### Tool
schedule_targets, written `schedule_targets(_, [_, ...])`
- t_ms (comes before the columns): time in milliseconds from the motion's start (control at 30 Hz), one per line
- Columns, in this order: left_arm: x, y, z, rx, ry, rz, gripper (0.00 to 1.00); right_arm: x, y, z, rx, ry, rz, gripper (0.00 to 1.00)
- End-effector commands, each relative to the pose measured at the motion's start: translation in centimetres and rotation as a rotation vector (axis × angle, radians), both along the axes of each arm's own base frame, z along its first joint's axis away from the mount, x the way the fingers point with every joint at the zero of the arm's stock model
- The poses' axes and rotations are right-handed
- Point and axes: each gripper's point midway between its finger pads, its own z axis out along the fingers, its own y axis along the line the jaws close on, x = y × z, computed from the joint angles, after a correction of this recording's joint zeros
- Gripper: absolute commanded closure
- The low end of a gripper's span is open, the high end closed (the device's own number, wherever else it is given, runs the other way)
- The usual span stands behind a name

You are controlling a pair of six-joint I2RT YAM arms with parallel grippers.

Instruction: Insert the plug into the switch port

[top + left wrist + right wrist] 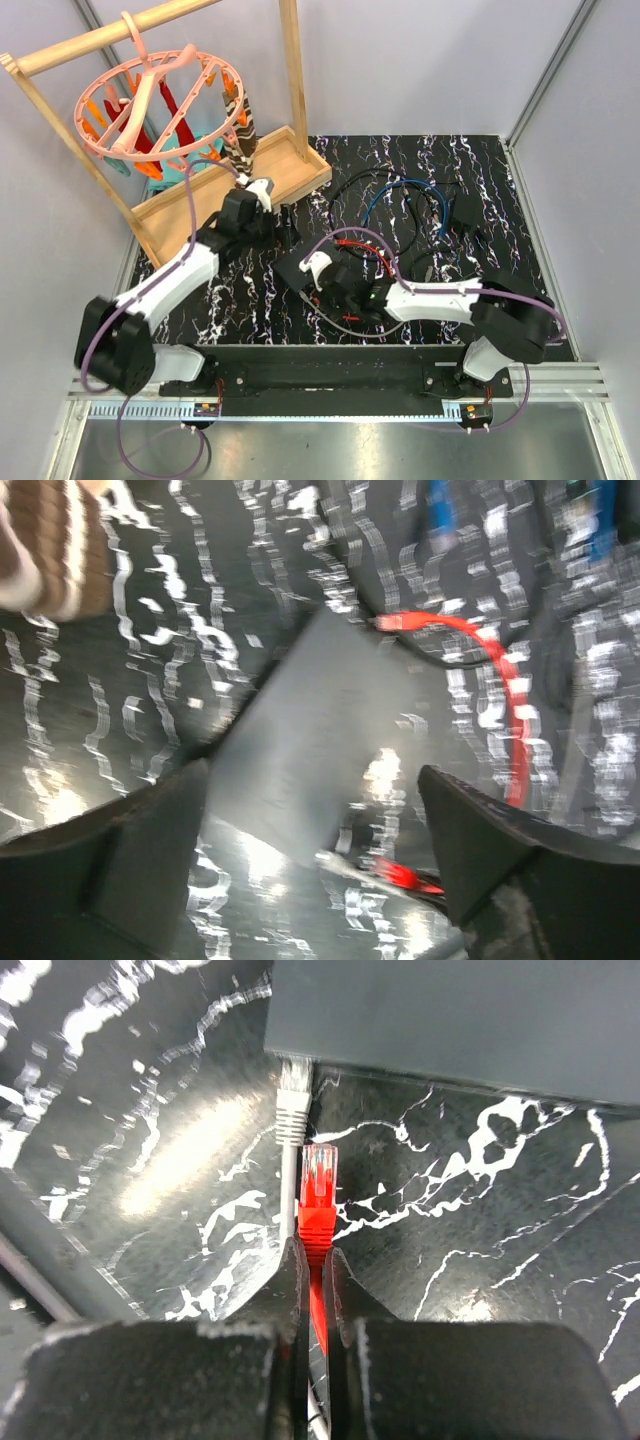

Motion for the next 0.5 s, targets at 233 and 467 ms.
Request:
schedule_targets(233, [3.5,-0.4,-5.3,0.184,0.154,-0.11,0.07,2.4,1.6,-0.8,-0.118,-0.121,-0.026,1.0])
schedule_targets(467, [3.0,-0.4,-8.4,0.213,0.255,-0.125,0.09,2.7,1.8,-1.6,-0.137,-0.122,-0.043,1.0])
